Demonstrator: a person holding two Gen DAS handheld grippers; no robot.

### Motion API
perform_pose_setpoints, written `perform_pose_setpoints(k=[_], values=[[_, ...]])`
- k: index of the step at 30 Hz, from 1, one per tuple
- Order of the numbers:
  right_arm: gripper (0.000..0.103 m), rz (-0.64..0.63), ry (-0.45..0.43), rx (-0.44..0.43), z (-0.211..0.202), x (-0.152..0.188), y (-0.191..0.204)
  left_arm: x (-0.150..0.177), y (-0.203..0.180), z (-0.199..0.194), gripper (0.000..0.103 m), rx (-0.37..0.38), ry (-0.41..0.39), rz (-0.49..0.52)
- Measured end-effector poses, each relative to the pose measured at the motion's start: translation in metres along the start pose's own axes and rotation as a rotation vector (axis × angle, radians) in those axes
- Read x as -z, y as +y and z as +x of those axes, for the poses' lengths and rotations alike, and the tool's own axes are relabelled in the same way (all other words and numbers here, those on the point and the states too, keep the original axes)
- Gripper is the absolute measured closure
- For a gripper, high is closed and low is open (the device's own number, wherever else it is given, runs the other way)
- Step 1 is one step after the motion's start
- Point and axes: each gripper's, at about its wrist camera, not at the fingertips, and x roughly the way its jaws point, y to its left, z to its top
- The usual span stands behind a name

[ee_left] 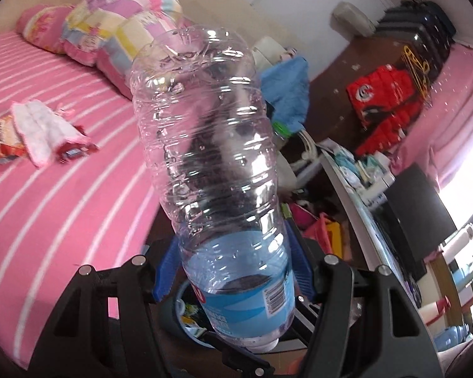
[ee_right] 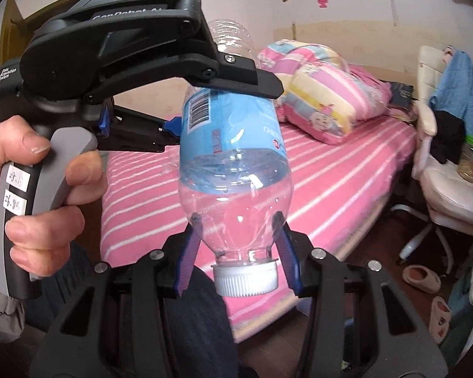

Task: Collect trash
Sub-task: 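Lift the bottle with the right tool and carry it over the bin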

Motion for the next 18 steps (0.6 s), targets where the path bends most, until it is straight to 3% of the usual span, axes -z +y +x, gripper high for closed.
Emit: perform_pose_setpoints(k=[18], values=[[0.056, 0.21, 0.16, 0.18, -0.035, 0.109, -0.105, 0.075, -0.044, 0.171, 0.043, 0.105, 0.346, 0.044]])
